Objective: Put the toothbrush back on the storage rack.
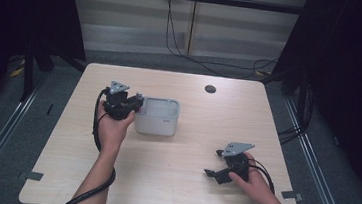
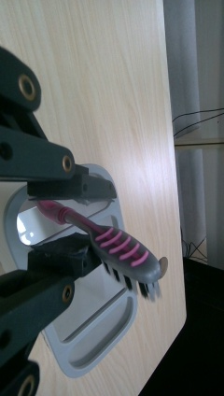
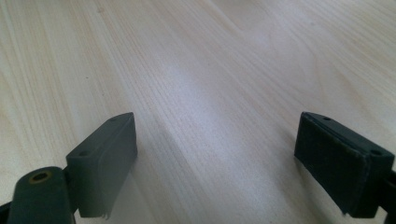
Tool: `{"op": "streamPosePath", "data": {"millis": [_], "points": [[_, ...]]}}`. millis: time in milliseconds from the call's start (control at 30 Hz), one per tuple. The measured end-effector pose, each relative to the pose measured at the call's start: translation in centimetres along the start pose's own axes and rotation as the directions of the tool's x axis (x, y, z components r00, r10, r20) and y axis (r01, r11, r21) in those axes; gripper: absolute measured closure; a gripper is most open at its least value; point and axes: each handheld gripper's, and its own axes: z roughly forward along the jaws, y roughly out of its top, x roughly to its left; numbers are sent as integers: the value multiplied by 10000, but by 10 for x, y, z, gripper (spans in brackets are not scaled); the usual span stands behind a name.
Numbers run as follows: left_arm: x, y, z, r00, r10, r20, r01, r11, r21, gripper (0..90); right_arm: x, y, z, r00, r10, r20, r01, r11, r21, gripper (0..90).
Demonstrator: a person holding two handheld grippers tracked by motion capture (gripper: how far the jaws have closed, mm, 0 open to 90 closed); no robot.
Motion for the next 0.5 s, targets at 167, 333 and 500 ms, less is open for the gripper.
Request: {"op": "streamPosePath", "data": {"millis": [167,333,500], "points": [[1,0,0,9999,109,-114,-110,9999,-63,635,0,0,0,10000,0,1,0,10000,1,124],[4,-1,0,9993,176,-331,-179,9998,-101,541,0,0,0,10000,-2,-1,2,10000,-1,124],[6,-4,-1,9984,246,-510,-248,9997,-39,445,0,0,0,10000,-3,0,3,10000,2,124]]}}
